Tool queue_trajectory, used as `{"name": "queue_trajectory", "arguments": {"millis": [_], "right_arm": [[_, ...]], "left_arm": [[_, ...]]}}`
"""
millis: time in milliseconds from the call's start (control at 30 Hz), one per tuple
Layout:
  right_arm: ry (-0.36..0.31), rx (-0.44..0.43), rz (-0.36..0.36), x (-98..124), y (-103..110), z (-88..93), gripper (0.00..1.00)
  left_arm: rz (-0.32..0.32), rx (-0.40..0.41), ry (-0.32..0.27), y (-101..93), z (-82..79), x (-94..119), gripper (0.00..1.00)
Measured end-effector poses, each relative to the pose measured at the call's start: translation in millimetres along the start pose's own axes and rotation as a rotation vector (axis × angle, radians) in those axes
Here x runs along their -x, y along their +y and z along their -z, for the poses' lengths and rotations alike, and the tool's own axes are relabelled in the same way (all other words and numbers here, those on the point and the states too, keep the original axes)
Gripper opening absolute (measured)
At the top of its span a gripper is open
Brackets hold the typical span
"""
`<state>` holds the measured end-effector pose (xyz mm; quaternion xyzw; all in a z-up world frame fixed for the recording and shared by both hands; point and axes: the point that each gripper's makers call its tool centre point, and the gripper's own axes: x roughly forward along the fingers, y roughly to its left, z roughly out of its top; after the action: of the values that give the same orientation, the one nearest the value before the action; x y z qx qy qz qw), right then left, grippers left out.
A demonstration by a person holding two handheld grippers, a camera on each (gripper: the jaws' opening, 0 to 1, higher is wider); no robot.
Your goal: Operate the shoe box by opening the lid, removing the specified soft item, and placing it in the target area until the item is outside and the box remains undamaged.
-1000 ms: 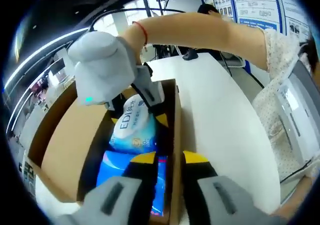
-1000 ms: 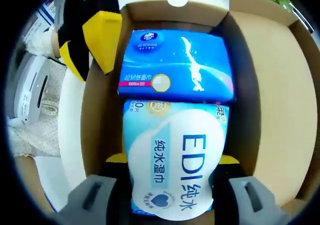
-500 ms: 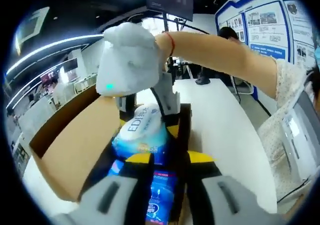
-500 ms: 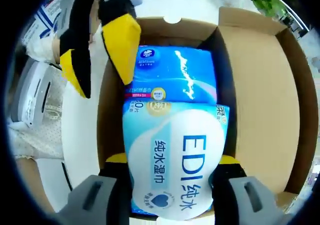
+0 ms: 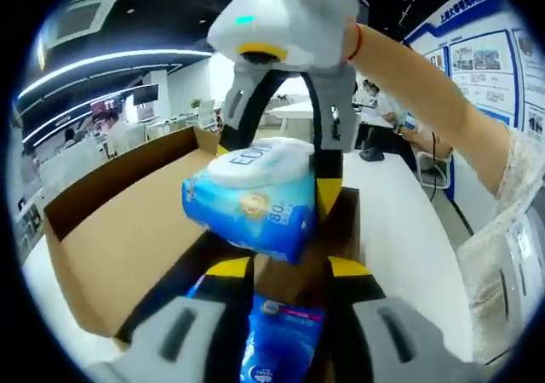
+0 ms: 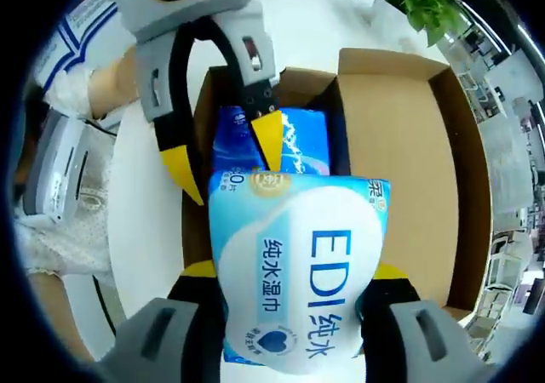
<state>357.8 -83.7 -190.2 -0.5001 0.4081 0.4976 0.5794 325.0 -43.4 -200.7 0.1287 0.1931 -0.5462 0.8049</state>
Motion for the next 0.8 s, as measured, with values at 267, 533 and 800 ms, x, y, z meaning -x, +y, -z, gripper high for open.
{"name": "queue_trajectory", "arguments": {"millis": [267,533,800], "right_arm": [[0.015,-0.004,0.021,8,0,0.4,0.64],[0.039,-0.003,0.029,18,6,12.0,0.64],[0.071,-0.003,0.038,29,21,34.4,0.63]], "left_arm": [[-0.020,0.037,-0.111,3.9,-16.6,-9,0.25],[-0.033,0.047,-0.122,-9.7,-26.8,-14,0.21],[-0.037,-0.001,-0.137,-32.5,-37.6,-23,0.21]]}}
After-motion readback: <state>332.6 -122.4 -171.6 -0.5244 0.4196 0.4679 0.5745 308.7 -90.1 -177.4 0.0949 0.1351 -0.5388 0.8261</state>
